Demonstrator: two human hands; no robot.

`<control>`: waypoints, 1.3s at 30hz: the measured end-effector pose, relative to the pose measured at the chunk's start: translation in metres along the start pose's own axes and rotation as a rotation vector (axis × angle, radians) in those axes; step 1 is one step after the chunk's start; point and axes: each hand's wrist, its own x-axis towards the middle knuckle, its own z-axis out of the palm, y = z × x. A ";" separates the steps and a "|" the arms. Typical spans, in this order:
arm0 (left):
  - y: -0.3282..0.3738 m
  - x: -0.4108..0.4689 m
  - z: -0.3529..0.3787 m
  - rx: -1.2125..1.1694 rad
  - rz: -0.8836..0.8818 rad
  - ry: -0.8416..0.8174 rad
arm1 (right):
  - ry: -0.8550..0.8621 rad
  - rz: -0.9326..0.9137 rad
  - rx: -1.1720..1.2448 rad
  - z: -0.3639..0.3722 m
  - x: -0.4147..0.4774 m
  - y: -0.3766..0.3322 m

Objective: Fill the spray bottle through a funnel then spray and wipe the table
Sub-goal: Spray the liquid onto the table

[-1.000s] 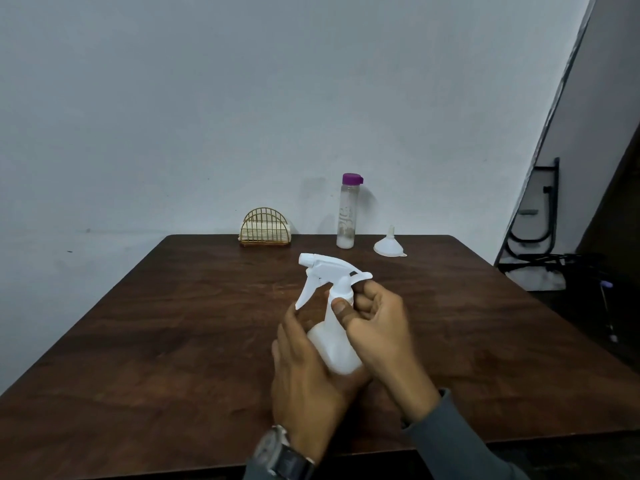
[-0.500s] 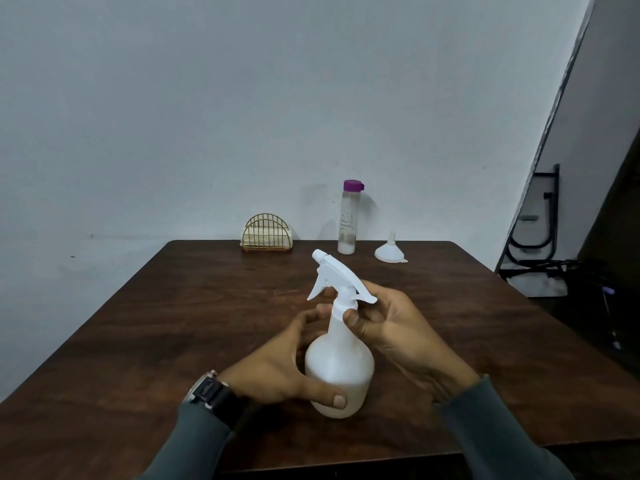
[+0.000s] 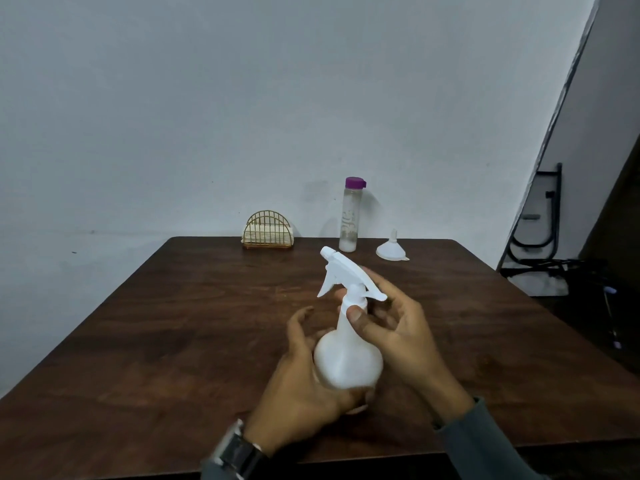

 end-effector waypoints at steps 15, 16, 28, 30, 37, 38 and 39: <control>-0.039 0.026 -0.075 -0.129 0.106 0.109 | -0.017 0.314 -0.140 -0.011 0.039 0.000; -0.045 0.026 -0.083 -0.068 0.114 0.260 | -0.064 0.422 -0.171 -0.018 0.047 -0.002; -0.080 0.034 -0.099 0.309 0.169 0.650 | -0.343 0.886 -0.464 -0.049 0.073 0.004; -0.080 0.033 -0.098 0.318 0.142 0.637 | -0.327 0.874 -0.446 -0.046 0.071 0.004; -0.080 0.031 -0.098 0.326 0.129 0.629 | -0.309 0.818 -0.537 -0.039 0.069 0.000; -0.080 0.031 -0.098 0.325 0.128 0.629 | -0.297 0.796 -0.561 -0.039 0.069 -0.002; -0.080 0.030 -0.098 0.322 0.128 0.632 | -0.292 0.784 -0.579 -0.038 0.068 -0.003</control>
